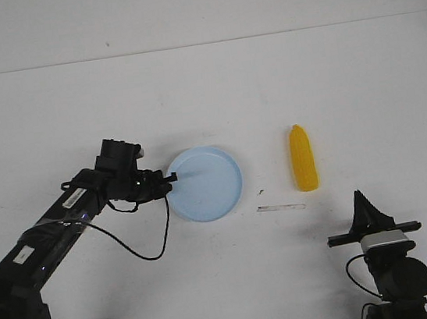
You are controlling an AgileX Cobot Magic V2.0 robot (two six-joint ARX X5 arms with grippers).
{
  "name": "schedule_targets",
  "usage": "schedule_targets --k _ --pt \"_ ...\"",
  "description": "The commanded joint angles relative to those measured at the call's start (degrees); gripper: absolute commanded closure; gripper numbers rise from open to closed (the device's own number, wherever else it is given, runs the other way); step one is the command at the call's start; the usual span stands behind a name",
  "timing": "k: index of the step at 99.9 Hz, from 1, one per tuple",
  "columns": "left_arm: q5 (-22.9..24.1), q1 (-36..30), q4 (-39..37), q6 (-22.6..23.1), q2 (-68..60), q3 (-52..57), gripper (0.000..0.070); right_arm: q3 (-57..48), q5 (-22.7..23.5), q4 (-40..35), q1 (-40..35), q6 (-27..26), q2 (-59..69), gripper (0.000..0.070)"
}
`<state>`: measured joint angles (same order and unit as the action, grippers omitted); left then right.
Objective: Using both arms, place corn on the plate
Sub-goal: 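Slide the plate with the left gripper toward the yellow corn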
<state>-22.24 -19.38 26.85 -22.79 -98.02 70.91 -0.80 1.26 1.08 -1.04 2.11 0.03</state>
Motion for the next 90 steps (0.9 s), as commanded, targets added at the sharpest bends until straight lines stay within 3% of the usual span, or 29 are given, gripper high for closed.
schedule_targets --k 1,19,35,43,76,84,90 --pt "0.24 -0.39 -0.07 -2.38 -1.95 0.68 0.0699 0.07 -0.15 0.63 -0.02 -0.57 0.04 0.0684" --pt "1.66 -1.44 -0.04 -2.36 -3.48 0.68 0.0683 0.07 -0.15 0.63 -0.02 -0.57 0.04 0.0684" --pt "1.64 -1.64 -0.13 -2.32 -3.37 0.68 0.0450 0.07 -0.15 0.63 -0.02 -0.57 0.04 0.0684" --pt "1.66 -1.64 -0.11 -2.14 -2.69 0.68 0.0416 0.07 -0.15 0.63 -0.02 -0.57 0.04 0.0684" --pt "1.84 0.98 -4.42 4.59 7.65 0.66 0.0429 0.07 -0.15 0.61 -0.02 -0.57 0.04 0.0684" --pt "3.15 2.08 -6.54 7.89 10.21 0.02 0.0518 0.07 -0.15 0.63 -0.02 -0.57 0.04 0.0684" --pt "4.83 2.86 -8.96 10.08 12.31 -1.36 0.0633 0.07 -0.15 0.63 -0.02 -0.57 0.04 0.0684"
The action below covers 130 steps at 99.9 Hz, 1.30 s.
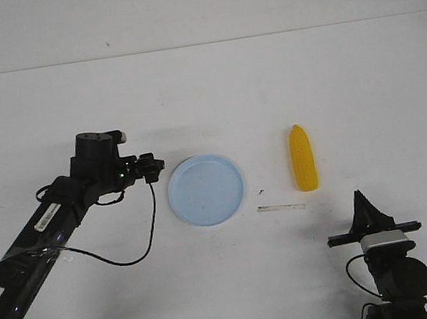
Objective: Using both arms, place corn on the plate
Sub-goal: 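Slide the plate with the left gripper toward the yellow corn, then release the plate and retract the left gripper to rest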
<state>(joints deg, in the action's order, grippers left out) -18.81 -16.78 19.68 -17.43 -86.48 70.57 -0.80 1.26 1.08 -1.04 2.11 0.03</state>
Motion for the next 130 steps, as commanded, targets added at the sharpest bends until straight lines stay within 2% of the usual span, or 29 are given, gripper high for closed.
schedule_targets --k 1,5,34,44,50,70,84,103,130 --pt "1.66 0.39 -2.34 5.03 1.14 -1.36 0.0649 0.07 -0.15 0.63 -0.02 -0.57 0.04 0.0684" --pt "2.75 1.03 -5.07 6.12 2.75 -2.97 0.0700 0.07 -0.15 0.63 -0.02 -0.57 0.04 0.0684" --pt "10.93 7.02 -29.07 14.19 17.59 -21.94 0.0699 0.07 -0.15 0.61 -0.02 -0.57 0.04 0.0684" --pt "14.36 8.70 -34.71 16.70 24.35 -28.74 0.0699 0.07 -0.15 0.63 -0.02 -0.57 0.04 0.0684" --pt "14.91 9.62 -36.65 17.46 28.70 -32.41 0.0699 0.07 -0.15 0.63 -0.02 -0.57 0.04 0.0684" --pt "14.91 12.02 -36.37 17.44 43.91 -42.51 0.0699 0.07 -0.15 0.63 -0.02 -0.57 0.04 0.0684" --pt "14.91 12.63 -33.09 17.40 54.42 -47.50 0.0699 0.07 -0.15 0.63 -0.02 -0.57 0.04 0.0684" --pt "14.93 12.68 -24.00 17.42 65.46 -48.06 0.0699 0.07 -0.15 0.63 -0.02 -0.57 0.04 0.0684" --pt "14.97 12.68 -23.43 17.42 73.66 -48.04 0.0698 0.07 -0.15 0.63 -0.02 -0.57 0.04 0.0684"
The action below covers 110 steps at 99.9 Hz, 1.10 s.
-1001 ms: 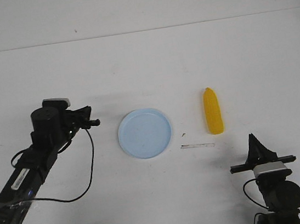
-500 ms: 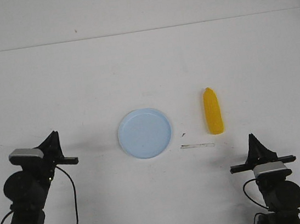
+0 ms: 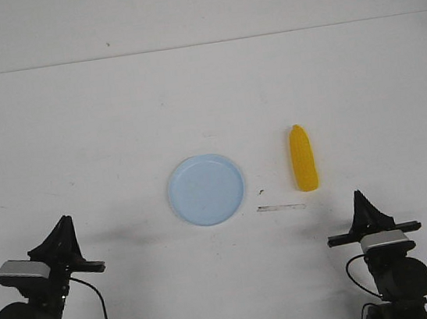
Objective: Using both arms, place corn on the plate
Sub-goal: 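Release the plate and retract the left gripper to rest, then reach the right gripper to the yellow corn and grasp it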
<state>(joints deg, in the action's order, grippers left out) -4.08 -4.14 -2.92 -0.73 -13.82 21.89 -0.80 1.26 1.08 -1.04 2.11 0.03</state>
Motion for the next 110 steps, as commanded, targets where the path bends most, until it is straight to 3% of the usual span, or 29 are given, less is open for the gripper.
schedule_targets --k 1,57,77,110 --pt "0.22 0.04 -0.83 0.70 1.22 0.63 0.0697 0.07 -0.15 0.63 -0.02 -0.57 0.04 0.0684" --pt "0.24 0.04 -0.79 0.70 3.89 0.63 0.0698 0.07 -0.46 0.70 -0.02 -0.07 0.04 0.0686" --pt "0.22 0.04 -0.79 0.68 3.89 0.63 0.0698 -1.18 -1.36 5.01 -0.15 -1.49 0.09 0.0692" --pt "0.22 0.02 -0.59 0.63 3.89 0.63 0.0698 -16.70 -1.33 -11.47 -1.38 0.52 14.21 0.0693"
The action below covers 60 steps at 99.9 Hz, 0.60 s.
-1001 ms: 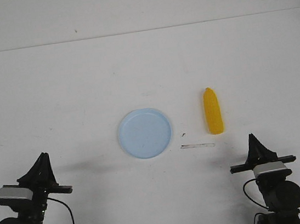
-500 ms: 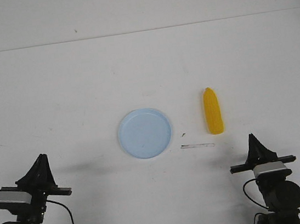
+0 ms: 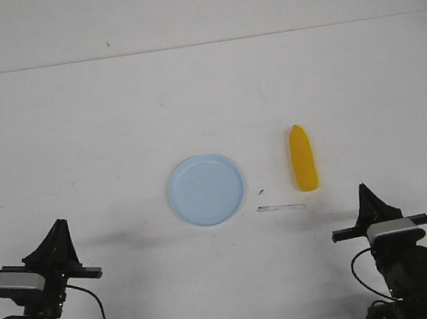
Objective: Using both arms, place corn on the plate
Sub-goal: 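Reach the right gripper to the yellow corn and grasp it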
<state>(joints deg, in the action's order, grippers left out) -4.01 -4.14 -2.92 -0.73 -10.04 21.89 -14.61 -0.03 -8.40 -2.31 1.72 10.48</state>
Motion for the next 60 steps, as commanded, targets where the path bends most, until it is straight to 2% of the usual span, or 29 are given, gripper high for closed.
schedule_targets --k 1,39,60 --pt "0.15 0.02 -0.57 0.63 0.11 0.63 0.0698 -3.37 -0.04 -2.25 -0.11 1.01 4.52 0.0693" --pt "0.15 0.02 -0.42 0.63 0.11 0.63 0.0698 -20.46 -0.39 -0.66 -1.36 0.81 37.79 0.0694" --pt "0.15 0.02 0.26 0.63 0.11 0.63 0.0698 -31.36 -0.42 -4.66 -3.56 -6.99 52.89 0.0694"
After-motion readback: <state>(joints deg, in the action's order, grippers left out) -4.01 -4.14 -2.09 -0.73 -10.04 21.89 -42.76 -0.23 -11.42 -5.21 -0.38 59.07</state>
